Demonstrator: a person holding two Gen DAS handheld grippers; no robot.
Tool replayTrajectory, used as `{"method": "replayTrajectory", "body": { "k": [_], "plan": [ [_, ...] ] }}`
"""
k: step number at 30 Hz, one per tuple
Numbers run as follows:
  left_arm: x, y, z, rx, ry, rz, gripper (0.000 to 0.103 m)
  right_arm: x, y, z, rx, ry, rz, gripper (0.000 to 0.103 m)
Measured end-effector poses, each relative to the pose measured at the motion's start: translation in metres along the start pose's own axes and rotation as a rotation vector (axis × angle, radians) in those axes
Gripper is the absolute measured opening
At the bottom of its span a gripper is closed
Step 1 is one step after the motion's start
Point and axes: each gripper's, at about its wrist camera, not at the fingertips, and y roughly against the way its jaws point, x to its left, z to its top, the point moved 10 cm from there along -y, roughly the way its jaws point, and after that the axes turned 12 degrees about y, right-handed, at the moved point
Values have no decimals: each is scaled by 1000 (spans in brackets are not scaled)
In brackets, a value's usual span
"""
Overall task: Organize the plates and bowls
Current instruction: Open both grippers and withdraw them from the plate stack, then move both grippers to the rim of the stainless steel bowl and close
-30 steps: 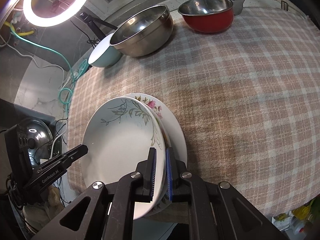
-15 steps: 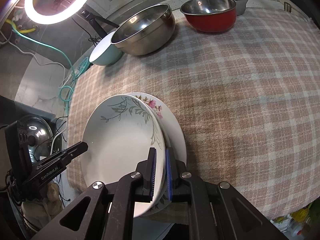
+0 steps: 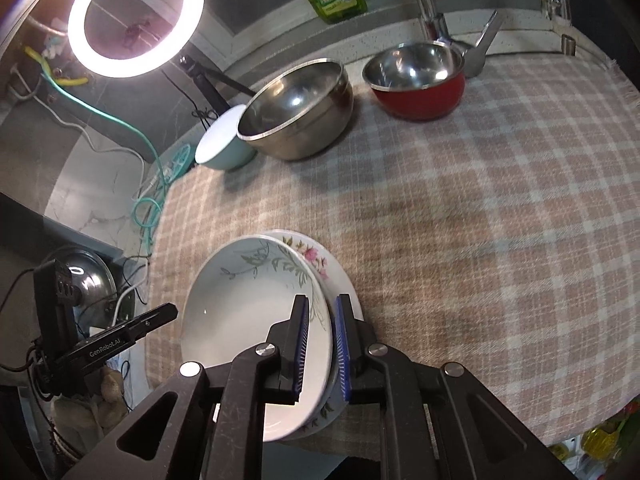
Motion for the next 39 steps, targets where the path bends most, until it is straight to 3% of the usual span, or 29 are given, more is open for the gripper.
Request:
{"method": "replayTrajectory", "body": {
  "k": [10, 19, 27, 39],
  "plan": [
    [-15, 28, 51, -97, 12, -109, 10, -2, 41, 60, -120, 70, -88, 13],
    [-37, 23, 77, -89, -19, -172, 10, 20, 55, 132, -198, 231, -182, 19],
    [-54, 15, 82, -87, 61, -189, 10, 27, 8, 179, -80, 396, -115, 19],
    [-90, -15, 96, -138, 284, -100, 10, -4, -75, 223, 148, 609, 39, 19]
  ]
}}
